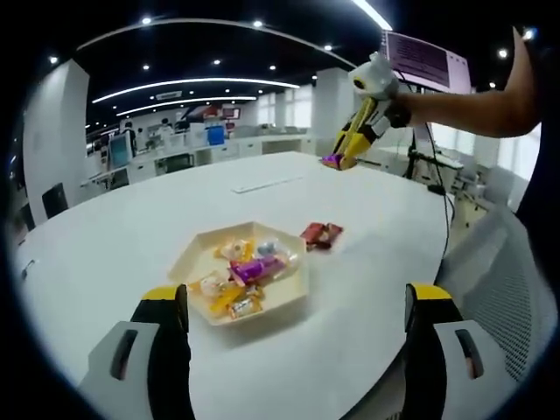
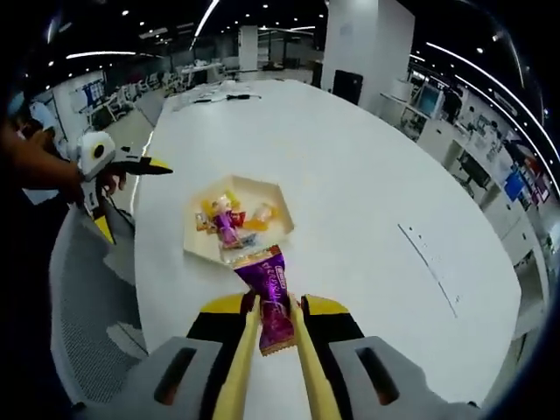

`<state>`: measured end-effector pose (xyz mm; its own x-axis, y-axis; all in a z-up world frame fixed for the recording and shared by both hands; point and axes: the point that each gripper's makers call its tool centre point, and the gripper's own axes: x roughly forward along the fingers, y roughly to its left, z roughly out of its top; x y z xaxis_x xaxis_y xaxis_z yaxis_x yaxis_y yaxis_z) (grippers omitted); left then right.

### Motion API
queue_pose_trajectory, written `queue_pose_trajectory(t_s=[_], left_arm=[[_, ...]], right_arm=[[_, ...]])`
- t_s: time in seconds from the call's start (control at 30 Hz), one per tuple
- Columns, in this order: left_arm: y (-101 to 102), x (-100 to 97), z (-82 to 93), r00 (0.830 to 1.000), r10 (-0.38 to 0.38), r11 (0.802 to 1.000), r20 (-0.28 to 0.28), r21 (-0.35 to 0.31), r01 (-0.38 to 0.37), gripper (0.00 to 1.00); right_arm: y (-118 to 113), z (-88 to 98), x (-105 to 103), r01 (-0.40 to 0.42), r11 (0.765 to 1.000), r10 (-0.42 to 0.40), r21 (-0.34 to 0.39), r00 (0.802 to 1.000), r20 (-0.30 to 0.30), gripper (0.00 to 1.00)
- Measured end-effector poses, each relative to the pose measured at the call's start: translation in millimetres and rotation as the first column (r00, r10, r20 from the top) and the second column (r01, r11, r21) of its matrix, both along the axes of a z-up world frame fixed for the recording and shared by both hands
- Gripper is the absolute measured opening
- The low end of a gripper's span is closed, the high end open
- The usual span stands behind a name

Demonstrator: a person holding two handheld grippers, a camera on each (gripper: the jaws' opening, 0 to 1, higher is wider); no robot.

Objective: Place the target food into the container with the food tongs after gripping and lifting it, then release it inside without dropping or visibly crushing the food.

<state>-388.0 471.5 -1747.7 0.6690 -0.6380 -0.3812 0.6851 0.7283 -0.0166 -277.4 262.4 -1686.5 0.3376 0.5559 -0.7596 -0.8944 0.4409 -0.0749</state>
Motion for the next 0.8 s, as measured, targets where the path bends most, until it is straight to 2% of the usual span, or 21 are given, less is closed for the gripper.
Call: queue_pose_trajectory(t_s=[0.3,0.47,0.8], left_arm=[[-0.9,-0.6,0.5,1.000,-0.002,1.000,-0.001,-0.002,0.002,0.99],[0.1,-0.6,-0.2,1.000,-0.003,1.000,0.007,0.018,0.003,0.99],[2.8,0.0,2.6,1.000,0.011,1.000,0.014,0.015,-0.011,0.99]], right_arm=[[-1.5,2.5,0.5,-0.006,1.000,0.007,-0.023,1.000,0.008,0.23],[2.3,3.8,1.1,-0.007,1.000,0.007,-0.025,1.000,0.007,0.23],[35.3,8.0,4.1,-0.053,0.998,0.053,-0.028,0.998,0.013,0.23]])
